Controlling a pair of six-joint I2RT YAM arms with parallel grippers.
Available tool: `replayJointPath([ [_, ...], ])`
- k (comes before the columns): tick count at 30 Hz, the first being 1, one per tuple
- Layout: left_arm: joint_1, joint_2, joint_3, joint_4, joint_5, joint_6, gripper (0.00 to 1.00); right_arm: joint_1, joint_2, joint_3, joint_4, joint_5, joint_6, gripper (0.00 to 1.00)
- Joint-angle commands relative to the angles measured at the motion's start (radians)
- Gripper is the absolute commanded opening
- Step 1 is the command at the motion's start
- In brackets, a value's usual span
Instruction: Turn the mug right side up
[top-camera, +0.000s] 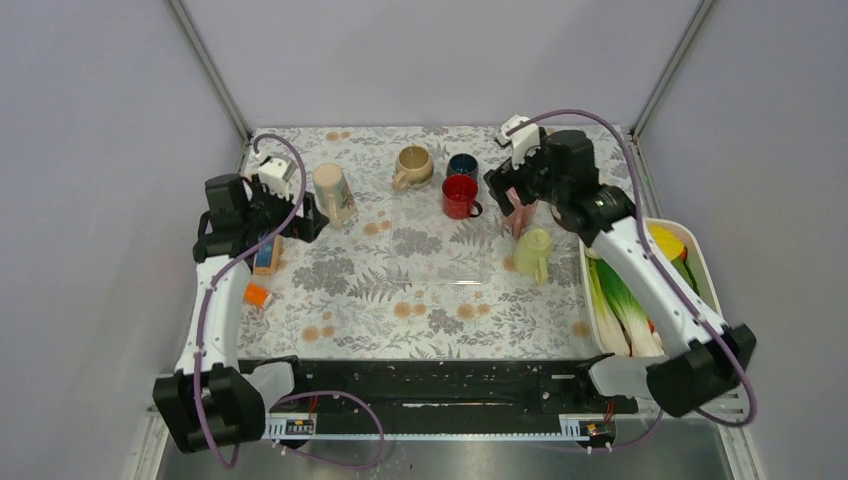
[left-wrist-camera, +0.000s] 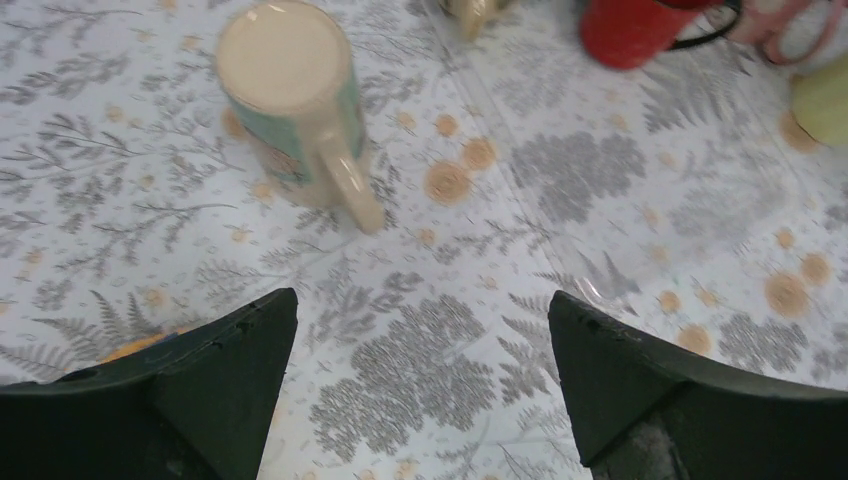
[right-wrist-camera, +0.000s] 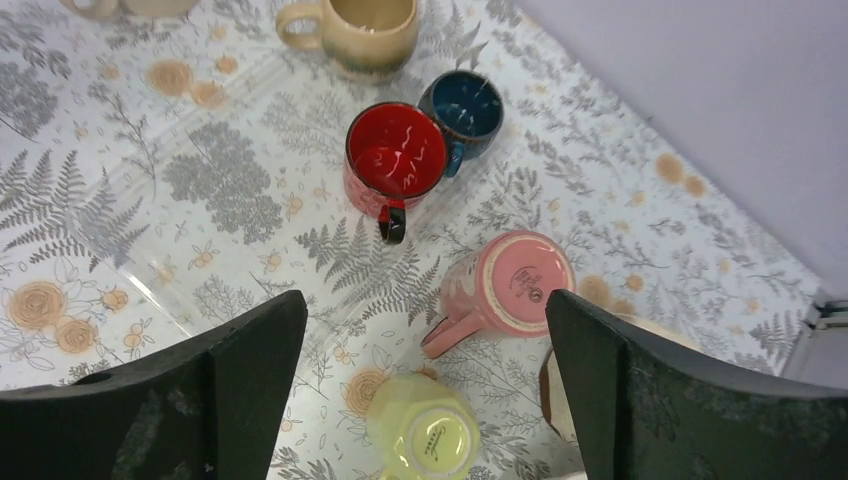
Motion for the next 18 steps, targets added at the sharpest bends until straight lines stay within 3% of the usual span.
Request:
replayJointPath([
  [1, -0.084, 0.134, 0.14, 0.142, -0.335, -0.065, 0.99, 0.005, -0.16, -0.103, 0.013, 0.045, 0.024, 1.0],
  [3, -0.128, 0.229, 0.199, 0.131, -0.454, -0.087, 0.99, 0.005, -0.24, -0.152, 0.027, 0.043, 0.036, 0.99],
  [11, -0.281, 0.48, 0.303, 0.093, -0.684, -0.138, 0.95, 0.004, -0.417, -0.328, 0.109, -0.013, 0.1, 1.0],
  [18, -0.285, 0.643, 0.402, 0.022, -0.734, -0.205, 0.82, 0.004, -0.478, -0.411, 0.199, -0.02, 0.106, 0.99],
])
